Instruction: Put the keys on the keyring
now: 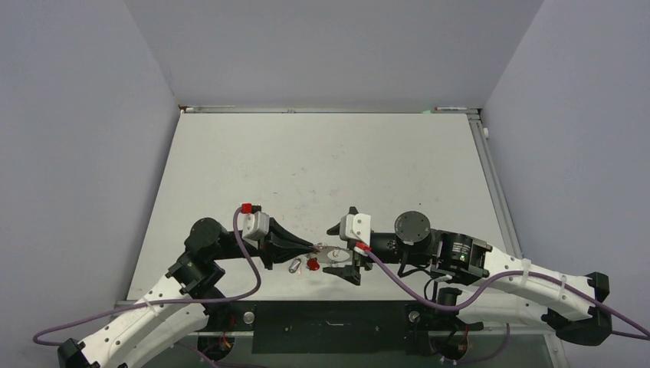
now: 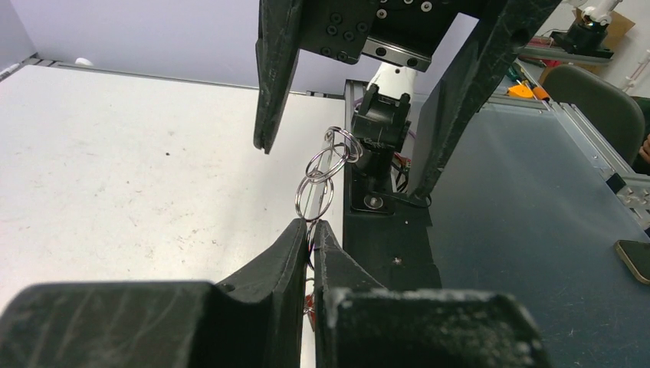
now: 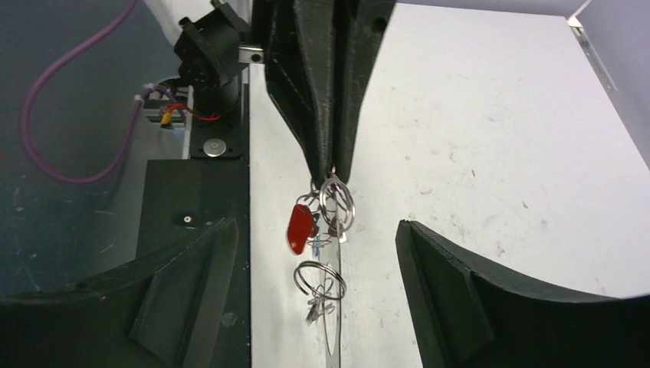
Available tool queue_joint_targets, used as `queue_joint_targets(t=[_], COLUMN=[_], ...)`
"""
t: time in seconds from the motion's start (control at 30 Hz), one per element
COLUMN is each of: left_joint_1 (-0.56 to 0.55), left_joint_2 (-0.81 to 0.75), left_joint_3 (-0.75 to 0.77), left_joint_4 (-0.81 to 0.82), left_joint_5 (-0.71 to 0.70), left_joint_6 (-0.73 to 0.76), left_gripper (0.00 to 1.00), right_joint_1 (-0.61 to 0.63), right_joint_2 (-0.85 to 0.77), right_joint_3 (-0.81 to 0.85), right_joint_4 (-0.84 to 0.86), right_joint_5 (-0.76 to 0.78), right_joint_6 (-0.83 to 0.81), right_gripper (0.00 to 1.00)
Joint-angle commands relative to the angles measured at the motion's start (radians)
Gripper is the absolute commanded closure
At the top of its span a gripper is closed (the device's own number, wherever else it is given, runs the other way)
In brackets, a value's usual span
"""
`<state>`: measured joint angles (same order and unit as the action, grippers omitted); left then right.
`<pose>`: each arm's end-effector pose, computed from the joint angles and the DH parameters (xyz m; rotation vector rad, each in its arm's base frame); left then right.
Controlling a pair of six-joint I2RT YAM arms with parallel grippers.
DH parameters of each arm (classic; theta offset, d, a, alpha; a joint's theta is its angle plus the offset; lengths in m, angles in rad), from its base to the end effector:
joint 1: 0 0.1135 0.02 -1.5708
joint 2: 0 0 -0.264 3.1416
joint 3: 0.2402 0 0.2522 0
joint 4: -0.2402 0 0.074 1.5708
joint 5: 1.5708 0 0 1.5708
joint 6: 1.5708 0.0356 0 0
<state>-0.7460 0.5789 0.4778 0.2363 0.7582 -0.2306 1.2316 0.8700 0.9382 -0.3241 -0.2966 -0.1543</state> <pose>0.0919 -0.1182 0.3064 1.0268 1.2550 -1.3116 0.0549 0.1870 0.3645 -1.4027 1.3413 1.0108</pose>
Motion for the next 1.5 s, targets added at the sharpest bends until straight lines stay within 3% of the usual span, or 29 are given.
queue_joint_targets(t=[0.0, 0.43, 0.5, 0.7, 0.9, 1.07, 1.2, 1.3, 1.43, 1.47], left_joint_1=[0.007, 0.011, 0.012, 0.014, 0.02, 0.022, 0.022, 0.027, 0.033, 0.035], left_joint_2=[-0.011, -0.021, -0.023, -0.03, -0.034, -0.039, -0.042, -0.043, -0.048, -0.049], left_joint_3=[0.054, 0.052, 0.05, 0.047, 0.041, 0.037, 0.035, 0.034, 0.031, 0.032], left_joint_4=[0.023, 0.038, 0.045, 0.053, 0.081, 0.088, 0.093, 0.098, 0.099, 0.093], left_joint_5=[-0.02, -0.004, -0.001, 0.005, 0.021, 0.032, 0.032, 0.032, 0.008, -0.006], left_joint_6=[0.017, 0.006, 0.002, -0.004, -0.025, -0.031, -0.033, -0.038, -0.047, -0.045], left_gripper=[1.0, 1.0, 1.0, 1.0, 1.0, 1.0, 1.0, 1.0, 0.96, 0.78], right_joint_1=[0.002, -0.009, -0.015, -0.038, -0.066, -0.1, -0.127, -0.135, -0.136, -0.136], right_joint_2=[-0.035, -0.064, -0.066, -0.056, -0.044, -0.036, -0.024, -0.017, -0.029, -0.034], right_joint_3=[-0.034, -0.164, -0.187, -0.217, -0.24, -0.25, -0.254, -0.256, -0.269, -0.269], right_joint_4=[0.062, 0.177, 0.207, 0.246, 0.292, 0.316, 0.362, 0.383, 0.435, 0.443], right_joint_5=[0.142, 0.182, 0.166, 0.107, 0.043, -0.04, -0.101, -0.137, -0.129, -0.117], right_joint_6=[0.058, 0.145, 0.153, 0.154, 0.191, 0.197, 0.209, 0.218, 0.257, 0.269], right_gripper=[0.22, 0.22, 0.25, 0.47, 0.48, 0.41, 0.59, 0.91, 0.95, 0.95])
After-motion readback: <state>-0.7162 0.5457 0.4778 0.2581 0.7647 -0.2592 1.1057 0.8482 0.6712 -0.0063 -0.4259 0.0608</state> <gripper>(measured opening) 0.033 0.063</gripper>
